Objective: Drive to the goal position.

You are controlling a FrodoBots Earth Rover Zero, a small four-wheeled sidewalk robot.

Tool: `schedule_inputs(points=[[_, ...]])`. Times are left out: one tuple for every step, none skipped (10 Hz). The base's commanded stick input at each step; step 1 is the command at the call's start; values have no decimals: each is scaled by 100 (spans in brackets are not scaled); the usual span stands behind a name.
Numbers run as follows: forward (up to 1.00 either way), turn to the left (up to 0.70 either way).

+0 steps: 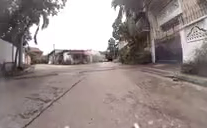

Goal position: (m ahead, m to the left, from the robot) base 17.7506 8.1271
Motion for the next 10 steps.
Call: schedule_inputs(points=[[70, 0], [70, 0], [70, 0], [70, 0], [70, 0], [70, 0], [70, 0], [70, 0], [70, 0], [70, 0]])
